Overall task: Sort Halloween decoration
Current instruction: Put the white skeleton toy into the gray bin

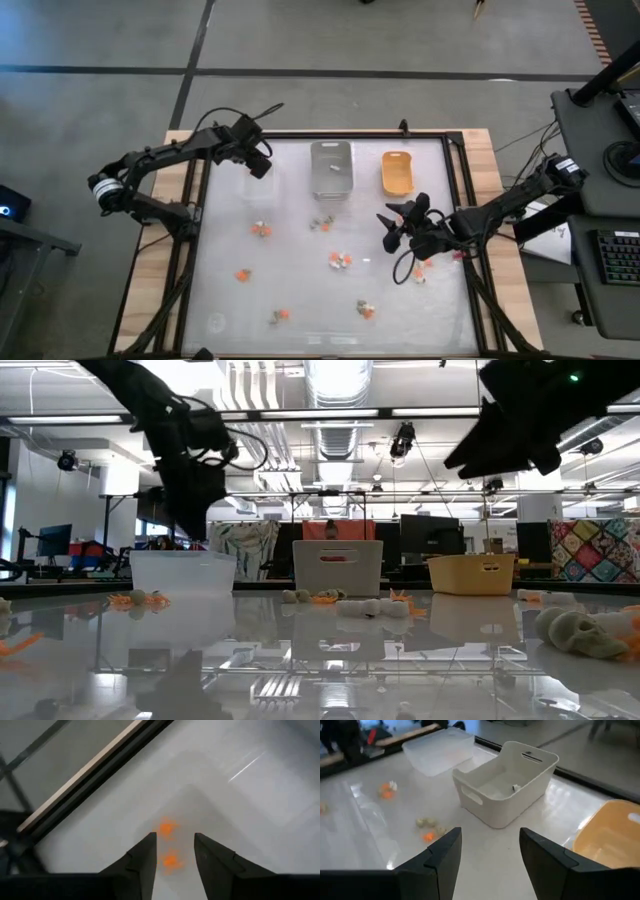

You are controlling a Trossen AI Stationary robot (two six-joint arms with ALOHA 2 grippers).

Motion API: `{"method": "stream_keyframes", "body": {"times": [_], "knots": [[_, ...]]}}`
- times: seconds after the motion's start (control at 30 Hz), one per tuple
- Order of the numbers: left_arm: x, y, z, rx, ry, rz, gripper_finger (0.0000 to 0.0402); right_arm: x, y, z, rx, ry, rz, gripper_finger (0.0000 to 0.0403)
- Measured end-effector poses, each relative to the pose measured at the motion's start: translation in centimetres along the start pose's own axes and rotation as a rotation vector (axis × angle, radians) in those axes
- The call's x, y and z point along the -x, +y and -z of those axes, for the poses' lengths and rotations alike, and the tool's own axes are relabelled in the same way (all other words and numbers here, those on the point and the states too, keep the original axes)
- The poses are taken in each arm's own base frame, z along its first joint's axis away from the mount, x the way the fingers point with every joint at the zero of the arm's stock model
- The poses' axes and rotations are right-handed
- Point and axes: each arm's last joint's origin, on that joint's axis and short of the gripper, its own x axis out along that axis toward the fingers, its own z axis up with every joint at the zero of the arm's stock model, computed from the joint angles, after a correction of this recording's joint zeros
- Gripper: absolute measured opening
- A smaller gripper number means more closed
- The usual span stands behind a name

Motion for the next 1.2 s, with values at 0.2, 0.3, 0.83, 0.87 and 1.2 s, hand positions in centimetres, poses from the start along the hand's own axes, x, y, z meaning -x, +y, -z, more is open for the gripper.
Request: {"method": "stream_keyframes", "body": {"times": [0.2,0.3,0.83,0.87,1.2], "knots": [[3.2,-3.3,-0.3,-0.082,-0.185,0.118,0.0122,-1.3,0.5,-3.2,-0.177,0.127,-0.125,0.0187],[5.6,-5.3,0.0,-0.138,-0.299,0.196,0.0119,-2.0,0.6,-4.2,-0.25,0.208,-0.183,0.018],[11.8,-9.6,7.5,-0.294,-0.773,0.62,0.0118,-3.2,1.9,-3.0,-0.039,1.052,0.226,0.0138],[11.8,-9.5,7.7,-0.291,-0.784,0.629,0.0118,-3.3,2.1,-3.1,0.053,1.093,0.218,0.0136],[11.5,-9.1,8.4,-0.232,-0.808,0.662,0.0118,-4.3,2.5,-1.2,0.741,1.26,-0.182,0.0131]]}}
